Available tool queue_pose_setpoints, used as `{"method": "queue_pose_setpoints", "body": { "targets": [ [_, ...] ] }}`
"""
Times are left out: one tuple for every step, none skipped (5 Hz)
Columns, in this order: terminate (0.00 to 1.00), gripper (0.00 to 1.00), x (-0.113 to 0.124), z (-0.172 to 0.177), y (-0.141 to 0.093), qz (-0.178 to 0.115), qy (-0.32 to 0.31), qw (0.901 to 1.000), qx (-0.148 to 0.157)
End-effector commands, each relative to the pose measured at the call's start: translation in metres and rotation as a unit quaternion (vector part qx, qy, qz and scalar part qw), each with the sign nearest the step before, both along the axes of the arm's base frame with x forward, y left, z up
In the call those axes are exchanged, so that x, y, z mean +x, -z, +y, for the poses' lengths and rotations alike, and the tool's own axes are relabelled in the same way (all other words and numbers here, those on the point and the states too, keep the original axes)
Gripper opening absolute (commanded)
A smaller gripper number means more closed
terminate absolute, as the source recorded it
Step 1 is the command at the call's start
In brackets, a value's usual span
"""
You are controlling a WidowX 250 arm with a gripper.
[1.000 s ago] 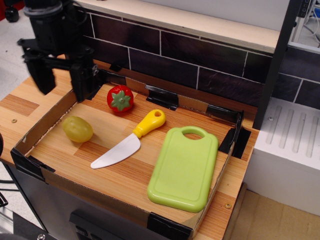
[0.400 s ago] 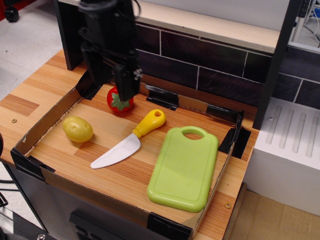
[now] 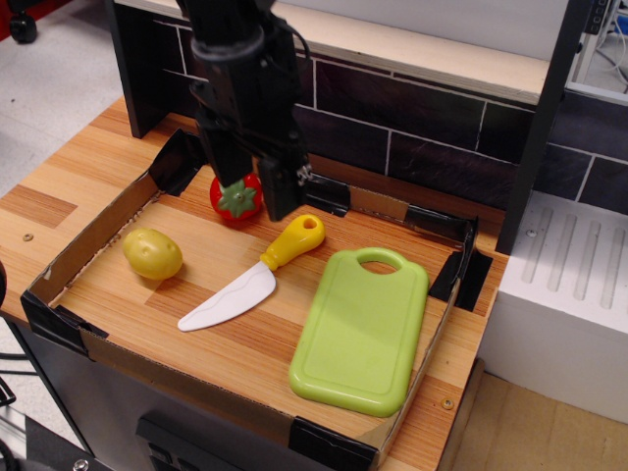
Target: Put knife on cutting board
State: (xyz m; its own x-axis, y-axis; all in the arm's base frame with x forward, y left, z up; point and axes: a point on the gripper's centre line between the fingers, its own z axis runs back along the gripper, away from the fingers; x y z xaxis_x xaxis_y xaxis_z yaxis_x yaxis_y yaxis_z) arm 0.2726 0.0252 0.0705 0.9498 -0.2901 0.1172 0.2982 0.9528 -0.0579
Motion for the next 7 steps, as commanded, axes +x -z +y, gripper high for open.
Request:
{"method": "queue_pose_setpoints", "body": {
  "targets": [
    [0.00, 1.00, 0.007, -0.012, 0.011, -0.007, 0.002, 1.0000, -0.002],
    [0.00, 1.00, 0.016, -0.012, 0.017, -0.009, -0.003, 0.9999, -0.007],
    [0.00, 1.00, 0.025, -0.005, 0.025, 0.008, -0.013, 0.9998, -0.012],
    [0.00, 1.00, 0.025, -0.005, 0.031, 0.031, -0.004, 0.9993, -0.022],
    [0.00, 1.00, 0.026, -0.005, 0.033, 0.039, 0.000, 0.9987, -0.032],
    [0.00, 1.00, 0.025, -0.004, 0.041, 0.042, 0.008, 0.9988, -0.026],
    [0.00, 1.00, 0.027, -0.007, 0.047, 0.043, 0.009, 0.9989, -0.019]
  ]
}}
